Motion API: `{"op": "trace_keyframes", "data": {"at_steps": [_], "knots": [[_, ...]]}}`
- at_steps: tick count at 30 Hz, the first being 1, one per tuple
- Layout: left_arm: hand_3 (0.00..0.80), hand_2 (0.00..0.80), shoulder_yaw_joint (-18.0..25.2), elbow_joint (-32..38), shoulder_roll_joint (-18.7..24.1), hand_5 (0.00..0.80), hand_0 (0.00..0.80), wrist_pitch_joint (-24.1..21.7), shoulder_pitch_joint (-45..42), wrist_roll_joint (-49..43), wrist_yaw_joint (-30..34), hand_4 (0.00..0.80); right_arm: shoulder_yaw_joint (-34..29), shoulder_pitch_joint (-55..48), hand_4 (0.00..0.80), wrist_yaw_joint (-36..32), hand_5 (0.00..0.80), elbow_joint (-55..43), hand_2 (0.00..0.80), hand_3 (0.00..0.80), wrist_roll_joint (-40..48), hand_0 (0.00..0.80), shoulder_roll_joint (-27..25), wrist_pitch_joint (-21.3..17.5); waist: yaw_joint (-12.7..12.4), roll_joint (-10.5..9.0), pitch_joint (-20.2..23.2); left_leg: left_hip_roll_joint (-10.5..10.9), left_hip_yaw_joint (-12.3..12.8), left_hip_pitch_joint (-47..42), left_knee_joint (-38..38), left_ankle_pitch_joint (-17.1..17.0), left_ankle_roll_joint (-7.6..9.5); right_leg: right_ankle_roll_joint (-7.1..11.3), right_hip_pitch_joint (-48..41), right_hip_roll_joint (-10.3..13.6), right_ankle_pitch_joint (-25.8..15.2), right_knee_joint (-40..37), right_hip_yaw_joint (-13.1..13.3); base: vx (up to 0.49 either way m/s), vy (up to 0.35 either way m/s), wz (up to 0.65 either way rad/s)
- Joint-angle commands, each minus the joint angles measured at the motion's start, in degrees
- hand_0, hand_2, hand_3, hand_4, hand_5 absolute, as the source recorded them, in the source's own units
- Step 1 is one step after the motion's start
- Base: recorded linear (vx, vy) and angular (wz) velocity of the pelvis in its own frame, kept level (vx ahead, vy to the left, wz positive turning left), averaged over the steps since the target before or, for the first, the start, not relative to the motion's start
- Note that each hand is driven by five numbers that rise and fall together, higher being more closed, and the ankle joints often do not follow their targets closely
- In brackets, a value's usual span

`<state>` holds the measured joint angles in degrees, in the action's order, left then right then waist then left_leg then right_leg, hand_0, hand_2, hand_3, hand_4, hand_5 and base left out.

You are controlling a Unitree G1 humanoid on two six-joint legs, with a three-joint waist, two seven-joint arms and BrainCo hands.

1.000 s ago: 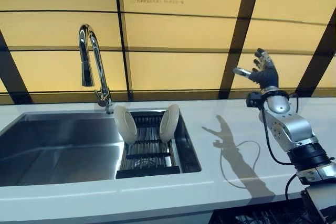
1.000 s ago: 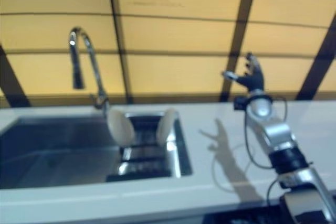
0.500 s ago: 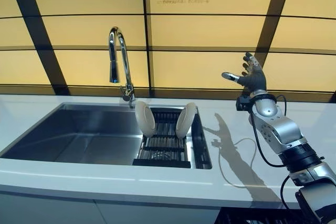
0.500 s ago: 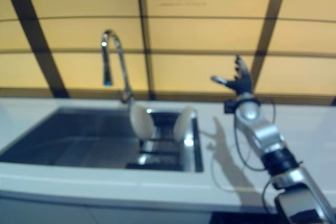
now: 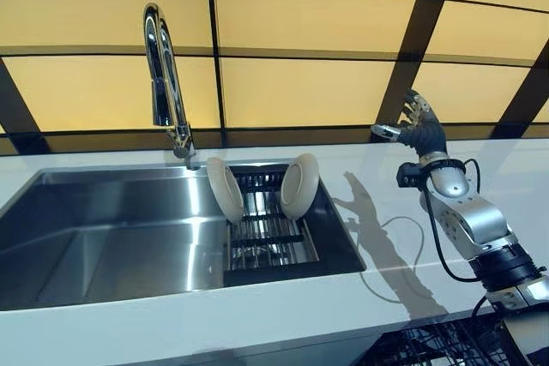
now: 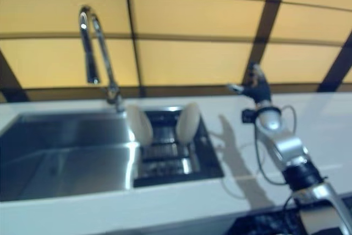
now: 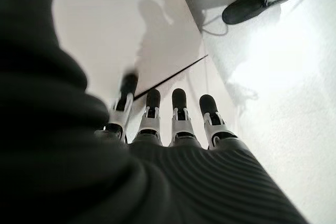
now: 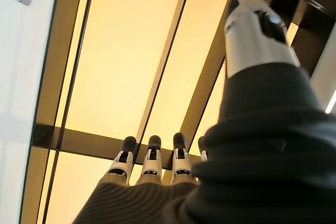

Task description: Take plates into dishwasher

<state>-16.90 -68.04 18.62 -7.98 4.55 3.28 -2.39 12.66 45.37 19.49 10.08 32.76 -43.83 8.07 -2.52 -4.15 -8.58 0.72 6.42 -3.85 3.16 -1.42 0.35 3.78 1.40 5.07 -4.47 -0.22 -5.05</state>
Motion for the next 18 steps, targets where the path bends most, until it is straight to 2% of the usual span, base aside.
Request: {"op": "trace_keyframes", "data": {"at_steps": [1,4,8,10,18], "knots": [[0.0,0.0,-0.5,-2.3,2.5,0.0,0.0,-0.5,0.7,1.5,-1.2,0.0,-3.3,1.7,0.0,-1.1,0.0,1.2,0.0,0.0,0.5,0.0,-2.0,-4.2,-1.7,-1.14,2.6,-1.0,-3.9,4.6,-0.9,-0.9,-0.24,3.54,-2.6,5.6,0.1,5.8,-4.0,0.021,0.051,-0.36],[0.0,0.0,0.3,-2.0,3.1,0.0,0.0,0.0,0.6,1.9,-1.5,0.0,-2.7,2.6,0.0,-1.6,0.0,2.7,0.0,0.0,0.5,0.0,-0.9,-4.0,-1.7,-1.24,2.6,-1.2,-3.0,3.3,1.0,-0.7,-0.26,3.66,-1.2,2.6,0.3,2.1,-4.6,0.014,-0.012,-0.39],[0.0,0.0,0.6,-1.7,3.3,0.0,0.0,0.9,1.0,1.6,-2.3,0.0,-2.2,2.9,0.0,-2.4,0.0,3.2,0.0,0.0,3.3,0.0,-1.1,-3.4,-0.4,-2.11,1.8,-0.1,-4.2,3.5,1.4,-0.3,0.24,3.03,1.8,-0.7,-1.1,0.2,-1.0,-0.003,-0.094,-0.13],[0.0,0.0,1.0,-1.5,3.2,0.0,0.0,1.3,1.7,2.0,-2.5,0.0,-2.2,2.6,0.0,-3.4,0.0,3.6,0.0,0.0,4.9,0.0,-1.1,-3.6,-0.4,-2.52,1.7,0.1,-4.8,4.1,1.7,-0.7,0.25,2.57,1.2,-1.3,-1.2,-0.8,-1.1,-0.052,-0.15,0.19],[0.0,0.0,0.2,-0.9,1.1,0.0,0.0,-0.5,1.5,0.4,-1.3,0.0,-1.3,1.8,0.0,-8.9,0.0,3.4,0.0,0.0,12.8,0.0,0.2,2.4,-0.6,-2.99,3.0,0.0,-4.6,4.0,1.8,-0.7,-0.86,1.38,-2.5,-2.3,-0.3,-4.3,-2.7,0.033,-0.066,0.16]]}}
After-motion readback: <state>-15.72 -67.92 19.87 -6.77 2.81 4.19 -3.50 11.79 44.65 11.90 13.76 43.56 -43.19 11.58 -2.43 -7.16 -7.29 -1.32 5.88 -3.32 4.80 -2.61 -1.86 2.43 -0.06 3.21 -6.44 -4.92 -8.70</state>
